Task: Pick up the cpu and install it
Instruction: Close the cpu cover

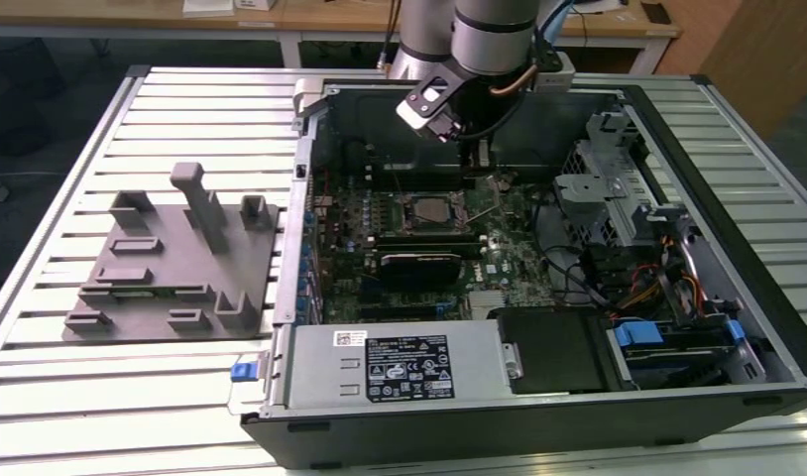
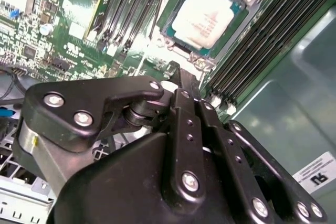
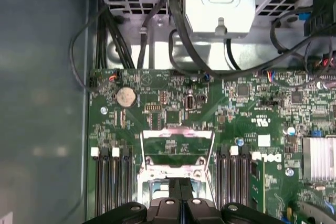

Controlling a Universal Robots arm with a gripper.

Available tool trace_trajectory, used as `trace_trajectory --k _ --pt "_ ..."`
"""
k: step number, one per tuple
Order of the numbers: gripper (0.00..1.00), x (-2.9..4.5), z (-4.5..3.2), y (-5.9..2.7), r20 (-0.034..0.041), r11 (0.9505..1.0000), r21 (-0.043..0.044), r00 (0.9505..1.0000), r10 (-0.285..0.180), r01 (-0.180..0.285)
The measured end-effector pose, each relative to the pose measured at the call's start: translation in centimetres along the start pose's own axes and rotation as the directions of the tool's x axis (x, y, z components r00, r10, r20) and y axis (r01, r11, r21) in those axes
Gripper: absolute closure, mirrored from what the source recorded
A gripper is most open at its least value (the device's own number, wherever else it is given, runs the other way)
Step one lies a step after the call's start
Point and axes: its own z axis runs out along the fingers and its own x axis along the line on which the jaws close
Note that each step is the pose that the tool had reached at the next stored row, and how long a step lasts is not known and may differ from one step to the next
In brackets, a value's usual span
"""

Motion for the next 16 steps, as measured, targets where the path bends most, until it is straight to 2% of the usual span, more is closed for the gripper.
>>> trace_trajectory --k 7,16 --pt "0.89 0.03 0.04 1.14 0.0002 1.0 0.0 1.0 0.0 0.0" --pt "0.89 0.09 0.13 3.16 0.0 1.0 0.0 1.0 0.0 0.0"
